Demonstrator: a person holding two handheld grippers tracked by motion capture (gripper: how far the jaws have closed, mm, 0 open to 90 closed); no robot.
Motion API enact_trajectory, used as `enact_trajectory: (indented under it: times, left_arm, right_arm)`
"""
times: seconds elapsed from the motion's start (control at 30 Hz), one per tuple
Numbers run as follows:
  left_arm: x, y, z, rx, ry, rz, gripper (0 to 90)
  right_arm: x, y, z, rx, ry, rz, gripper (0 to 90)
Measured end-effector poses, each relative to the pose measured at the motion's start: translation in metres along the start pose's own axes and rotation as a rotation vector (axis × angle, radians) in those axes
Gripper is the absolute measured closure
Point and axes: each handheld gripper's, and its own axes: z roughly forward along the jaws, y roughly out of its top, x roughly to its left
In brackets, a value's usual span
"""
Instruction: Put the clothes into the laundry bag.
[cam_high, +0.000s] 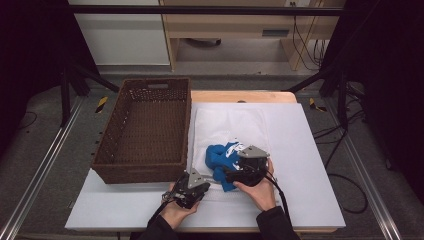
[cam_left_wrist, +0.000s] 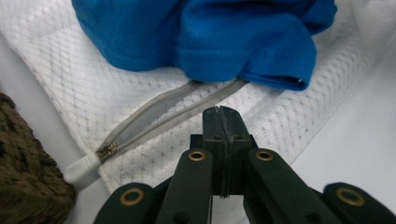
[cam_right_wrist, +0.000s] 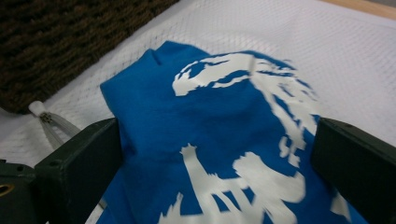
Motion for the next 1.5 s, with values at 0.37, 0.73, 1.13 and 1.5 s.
enact_trajectory:
  times: [0.37, 0.73, 1.13, 1.5]
  left_arm:
    - [-0.002, -0.005, 0.005, 0.0, 0.013, 0.03, 89.0]
    - [-0.001, -0.006, 0.005, -0.006, 0.004, 0.014, 88.8]
    - [0.001, -0.006, 0.005, -0.006, -0.007, 0.002, 88.8]
    - [0.002, -0.006, 0.005, -0.003, -0.007, 0.001, 88.9]
  right_arm:
    - [0.004, -0.01, 0.027, 0.095, -0.037, -0.04, 16.5]
    - [-0.005, -0.01, 0.021, 0.105, -0.069, 0.0, 62.4]
    - [-0.038, 0.005, -0.037, -0.049, -0.089, 0.069, 65.1]
    - [-0.097, -0.025, -0.1, -0.08, -0.249, 0.135, 64.4]
